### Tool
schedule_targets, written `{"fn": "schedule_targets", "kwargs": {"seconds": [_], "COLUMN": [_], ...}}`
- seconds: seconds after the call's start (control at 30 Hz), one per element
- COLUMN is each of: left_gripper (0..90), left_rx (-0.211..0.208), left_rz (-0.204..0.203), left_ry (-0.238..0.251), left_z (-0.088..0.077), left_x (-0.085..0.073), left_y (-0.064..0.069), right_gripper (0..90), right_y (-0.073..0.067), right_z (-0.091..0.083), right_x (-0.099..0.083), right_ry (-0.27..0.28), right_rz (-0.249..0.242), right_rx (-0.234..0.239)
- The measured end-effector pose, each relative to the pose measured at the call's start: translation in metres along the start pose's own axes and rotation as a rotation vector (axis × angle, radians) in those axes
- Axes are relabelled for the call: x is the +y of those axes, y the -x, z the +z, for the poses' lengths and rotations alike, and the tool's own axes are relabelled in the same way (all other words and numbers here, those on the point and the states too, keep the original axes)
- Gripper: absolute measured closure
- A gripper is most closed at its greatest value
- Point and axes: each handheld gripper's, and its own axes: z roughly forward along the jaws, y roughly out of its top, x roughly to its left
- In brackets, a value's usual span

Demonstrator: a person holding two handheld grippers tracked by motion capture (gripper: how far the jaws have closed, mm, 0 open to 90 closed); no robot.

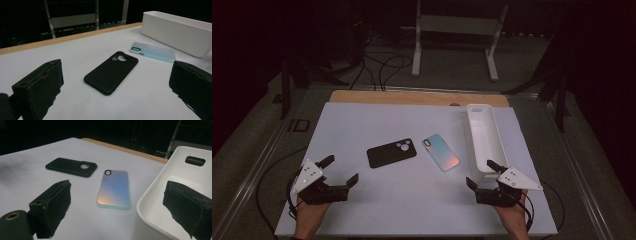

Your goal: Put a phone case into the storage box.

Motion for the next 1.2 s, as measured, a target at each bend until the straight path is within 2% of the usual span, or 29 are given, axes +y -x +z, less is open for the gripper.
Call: {"fn": "schedule_targets", "kwargs": {"seconds": [0.53, 0.8, 1.03, 1.2], "left_gripper": [0.0, 0.0, 0.0, 0.0], "left_rx": [0.01, 0.013, 0.011, 0.009], "left_rz": [0.016, 0.036, 0.035, 0.033], "left_ry": [-0.014, -0.029, -0.033, -0.034], "left_z": [0.003, 0.005, 0.007, 0.007], "left_x": [-0.003, -0.005, -0.006, -0.006], "left_y": [0.003, 0.005, 0.005, 0.005], "right_gripper": [7.8, 7.8, 7.8, 7.8], "right_y": [0.001, -0.002, -0.003, -0.004], "right_z": [0.006, 0.013, 0.021, 0.028], "right_x": [0.006, 0.015, 0.026, 0.034], "right_ry": [-0.011, -0.048, -0.066, -0.089], "right_rz": [0.018, 0.008, 0.006, 0.0], "right_rx": [-0.009, 0.003, 0.017, 0.008]}}
